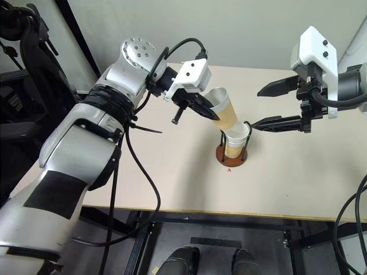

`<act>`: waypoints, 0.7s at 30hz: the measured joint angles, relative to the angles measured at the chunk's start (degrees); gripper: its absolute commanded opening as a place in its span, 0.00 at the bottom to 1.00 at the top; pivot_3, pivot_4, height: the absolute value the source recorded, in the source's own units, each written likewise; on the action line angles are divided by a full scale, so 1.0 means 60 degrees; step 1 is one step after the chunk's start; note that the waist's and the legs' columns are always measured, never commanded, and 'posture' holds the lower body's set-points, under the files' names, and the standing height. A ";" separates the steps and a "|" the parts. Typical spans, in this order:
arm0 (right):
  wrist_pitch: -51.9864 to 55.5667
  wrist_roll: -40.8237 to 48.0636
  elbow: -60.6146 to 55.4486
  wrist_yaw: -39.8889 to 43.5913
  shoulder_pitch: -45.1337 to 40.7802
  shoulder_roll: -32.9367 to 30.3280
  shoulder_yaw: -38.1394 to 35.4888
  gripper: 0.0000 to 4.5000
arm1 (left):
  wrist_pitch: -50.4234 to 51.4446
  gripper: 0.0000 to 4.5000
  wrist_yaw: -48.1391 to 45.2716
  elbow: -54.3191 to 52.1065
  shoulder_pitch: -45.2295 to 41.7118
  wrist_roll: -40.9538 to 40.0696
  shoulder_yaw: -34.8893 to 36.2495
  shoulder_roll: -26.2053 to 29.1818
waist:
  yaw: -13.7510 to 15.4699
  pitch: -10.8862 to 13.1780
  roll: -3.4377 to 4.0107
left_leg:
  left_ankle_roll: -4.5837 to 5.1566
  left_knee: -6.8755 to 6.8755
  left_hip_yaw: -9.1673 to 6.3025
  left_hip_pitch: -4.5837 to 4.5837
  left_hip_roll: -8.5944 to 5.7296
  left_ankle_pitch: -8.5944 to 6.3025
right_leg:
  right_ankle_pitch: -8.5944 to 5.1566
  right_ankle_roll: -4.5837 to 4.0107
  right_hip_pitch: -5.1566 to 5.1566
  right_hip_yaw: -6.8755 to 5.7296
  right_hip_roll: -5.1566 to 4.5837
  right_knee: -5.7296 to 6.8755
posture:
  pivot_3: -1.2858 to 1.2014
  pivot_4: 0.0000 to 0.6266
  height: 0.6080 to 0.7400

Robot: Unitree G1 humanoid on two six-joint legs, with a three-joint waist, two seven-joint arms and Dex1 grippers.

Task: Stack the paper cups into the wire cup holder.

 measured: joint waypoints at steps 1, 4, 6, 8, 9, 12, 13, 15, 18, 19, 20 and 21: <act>0.0014 0.0020 -0.0014 -0.0023 0.0028 -0.0016 -0.0029 0.91 | -0.0064 0.01 0.0000 0.0051 -0.0004 0.0123 0.0089 -0.0054 | 0.0002 0.0000 0.0001 | 0.0003 0.0001 0.0007 -0.0001 -0.0005 -0.0001 | -0.0002 0.0002 0.0000 0.0001 0.0009 0.0001 | 0.52 0.24 1.00; 0.0095 0.0155 -0.0051 -0.0155 0.0110 -0.0084 -0.0137 0.91 | -0.0180 0.01 0.0002 0.0281 -0.0005 0.0517 0.0457 -0.0211 | 0.0013 0.0000 0.0000 | 0.0017 0.0007 0.0023 -0.0004 0.0001 -0.0010 | 0.0000 0.0017 -0.0005 0.0024 0.0003 -0.0001 | 0.52 0.24 1.00; 0.0151 0.0205 -0.0134 -0.0236 0.0135 -0.0119 -0.0140 0.91 | -0.0198 0.01 -0.0001 0.0337 -0.0028 0.0689 0.0635 -0.0225 | 0.0014 0.0000 0.0000 | 0.0023 0.0008 0.0032 -0.0004 0.0002 -0.0014 | 0.0000 0.0028 -0.0011 0.0040 -0.0001 -0.0001 | 0.52 0.24 1.00; 0.0187 0.0276 -0.0171 -0.0301 0.0141 -0.0136 -0.0142 0.91 | -0.0176 0.01 -0.0002 0.0405 -0.0198 0.0774 0.0722 -0.0202 | 0.0014 0.0001 -0.0002 | 0.0029 0.0010 0.0043 -0.0007 -0.0003 -0.0018 | -0.0001 0.0040 -0.0016 0.0047 0.0003 -0.0003 | 0.52 0.24 1.00; 0.0225 0.0338 -0.0186 -0.0340 0.0139 -0.0136 -0.0142 0.91 | -0.0078 0.01 -0.0004 0.0404 -0.0329 0.0721 0.0701 -0.0173 | 0.0016 0.0002 -0.0002 | 0.0034 0.0011 0.0042 -0.0011 0.0000 -0.0022 | -0.0002 0.0043 -0.0020 0.0062 -0.0006 -0.0004 | 0.52 0.24 1.00; 0.0333 0.0455 -0.0206 -0.0412 0.0135 -0.0135 -0.0142 0.91 | 0.0309 0.01 -0.0007 0.0375 -0.0655 0.0350 0.0627 -0.0061 | 0.0017 0.0001 -0.0003 | 0.0053 0.0015 0.0070 -0.0010 -0.0002 -0.0035 | -0.0002 0.0069 -0.0024 0.0101 -0.0012 -0.0009 | 0.52 0.24 1.00; 0.0345 0.0475 -0.0205 -0.0432 0.0134 -0.0135 -0.0143 0.91 | 0.0423 0.01 -0.0009 0.0370 -0.0711 0.0202 0.0628 -0.0030 | 0.0011 0.0002 -0.0002 | 0.0056 0.0011 0.0094 -0.0006 -0.0008 -0.0038 | -0.0003 0.0075 -0.0025 0.0104 0.0016 -0.0010 | 0.52 0.24 1.00; 0.0346 0.0517 -0.0195 -0.0472 0.0121 -0.0135 -0.0142 0.91 | 0.0539 0.01 -0.0011 0.0380 -0.0797 0.0141 0.0653 -0.0022 | 0.0015 0.0002 -0.0003 | 0.0072 0.0018 0.0109 -0.0008 -0.0005 -0.0047 | -0.0004 0.0092 -0.0029 0.0134 0.0000 -0.0011 | 0.52 0.24 1.00; 0.0340 0.0539 -0.0167 -0.0507 0.0110 -0.0136 -0.0142 0.91 | 0.0482 0.01 -0.0012 0.0417 -0.0837 0.0219 0.0732 -0.0082 | 0.0014 0.0002 -0.0003 | 0.0105 0.0058 0.0148 -0.0012 -0.0006 -0.0074 | -0.0007 0.0118 -0.0030 0.0160 -0.0016 -0.0011 | 0.52 0.24 1.00; 0.0340 0.0541 -0.0155 -0.0520 0.0111 -0.0136 -0.0142 0.91 | 0.0434 0.01 -0.0013 0.0479 -0.0836 0.0280 0.0751 -0.0136 | 0.0008 0.0003 -0.0002 | 0.0111 0.0065 0.0170 -0.0008 -0.0012 -0.0081 | -0.0008 0.0121 -0.0031 0.0157 0.0009 -0.0010 | 0.52 0.24 1.00; 0.0339 0.0542 -0.0153 -0.0533 0.0111 -0.0137 -0.0141 0.91 | 0.0404 0.01 -0.0013 0.0531 -0.0834 0.0356 0.0770 -0.0203 | 0.0007 0.0002 -0.0003 | 0.0122 0.0075 0.0174 -0.0011 -0.0010 -0.0088 | -0.0007 0.0131 -0.0029 0.0168 -0.0024 -0.0013 | 0.52 0.24 1.00; 0.0338 0.0546 -0.0155 -0.0541 0.0110 -0.0138 -0.0142 0.91 | 0.0354 0.01 -0.0013 0.0572 -0.0834 0.0467 0.0800 -0.0259 | 0.0012 0.0003 -0.0003 | 0.0127 0.0080 0.0181 -0.0016 -0.0013 -0.0091 | -0.0007 0.0132 -0.0032 0.0174 -0.0015 -0.0012 | 0.52 0.24 1.00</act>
